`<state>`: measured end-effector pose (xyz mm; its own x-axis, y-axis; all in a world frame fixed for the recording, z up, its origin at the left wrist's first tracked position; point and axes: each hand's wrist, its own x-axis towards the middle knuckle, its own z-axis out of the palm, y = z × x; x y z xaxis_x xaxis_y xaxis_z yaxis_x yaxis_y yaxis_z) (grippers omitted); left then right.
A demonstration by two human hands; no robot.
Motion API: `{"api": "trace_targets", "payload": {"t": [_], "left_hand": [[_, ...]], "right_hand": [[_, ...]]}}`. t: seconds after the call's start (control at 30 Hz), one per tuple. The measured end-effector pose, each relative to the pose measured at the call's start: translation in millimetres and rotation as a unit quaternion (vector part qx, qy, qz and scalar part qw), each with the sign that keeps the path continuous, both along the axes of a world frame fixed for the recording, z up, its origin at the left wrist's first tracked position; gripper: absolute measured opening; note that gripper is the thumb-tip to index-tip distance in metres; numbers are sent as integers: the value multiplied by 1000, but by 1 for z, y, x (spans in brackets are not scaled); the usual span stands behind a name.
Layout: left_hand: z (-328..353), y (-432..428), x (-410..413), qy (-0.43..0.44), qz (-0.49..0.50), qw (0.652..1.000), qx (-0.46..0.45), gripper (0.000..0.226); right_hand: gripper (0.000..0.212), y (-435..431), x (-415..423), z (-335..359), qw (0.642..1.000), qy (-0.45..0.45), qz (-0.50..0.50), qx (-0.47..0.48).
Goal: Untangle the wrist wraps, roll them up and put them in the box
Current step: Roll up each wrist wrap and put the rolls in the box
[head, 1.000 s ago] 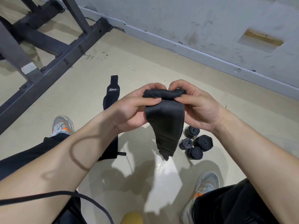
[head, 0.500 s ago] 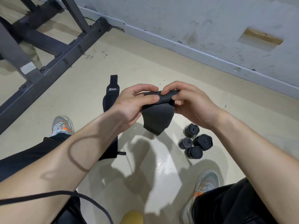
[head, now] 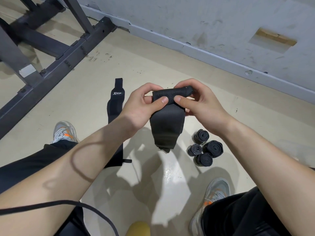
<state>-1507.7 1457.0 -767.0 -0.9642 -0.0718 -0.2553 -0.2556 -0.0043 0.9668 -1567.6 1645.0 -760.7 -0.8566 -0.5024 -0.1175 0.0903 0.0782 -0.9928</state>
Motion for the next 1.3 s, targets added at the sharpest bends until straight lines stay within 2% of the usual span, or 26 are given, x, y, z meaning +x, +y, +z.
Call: {"api": "trace_targets", "payload": {"t": [0.1,0.2,0.27,0.37,0.5,0.7,0.83,0.97,1.03,1.1,1.2,1.3], "left_hand": [[0,1,2,-6,10,1000,19,13],[0,-1,2,-4,10,1000,27,13],[2,-1,1,-11,3,998,69,18],[7,1,1,-57,-6,980,189,19],[5,1,0,-99,7,965,242,13],[-1,-1,-2,-98,27,970,221,15],[-1,-2,-4,-79,40,971,220,15],[-3,1,-2,-45,58,982,172,24],[-6,0,-3,-26,62,993,99,36],[-8,4,-3,-17,49,998,31,37],[-13,20,0,-33,12,997,73,49],[-13,28,3,-45,40,990,126,58]], "right_hand": [[16,1,1,4,998,16,50,29],[22,2,1,3,997,-27,69,-33],[25,3,0,2,995,-36,68,-64],[25,3,-3,2,997,24,60,-33],[25,2,-3,0,993,88,80,6],[32,-3,2,2,994,68,79,21],[26,-2,4,1,996,-44,70,22],[18,-4,2,-5,997,-4,52,51],[24,-5,3,-6,999,3,30,39],[26,-8,5,-7,1000,-3,12,22],[25,-11,10,-11,1000,-8,3,26],[14,-10,11,-13,999,3,14,46]]}}
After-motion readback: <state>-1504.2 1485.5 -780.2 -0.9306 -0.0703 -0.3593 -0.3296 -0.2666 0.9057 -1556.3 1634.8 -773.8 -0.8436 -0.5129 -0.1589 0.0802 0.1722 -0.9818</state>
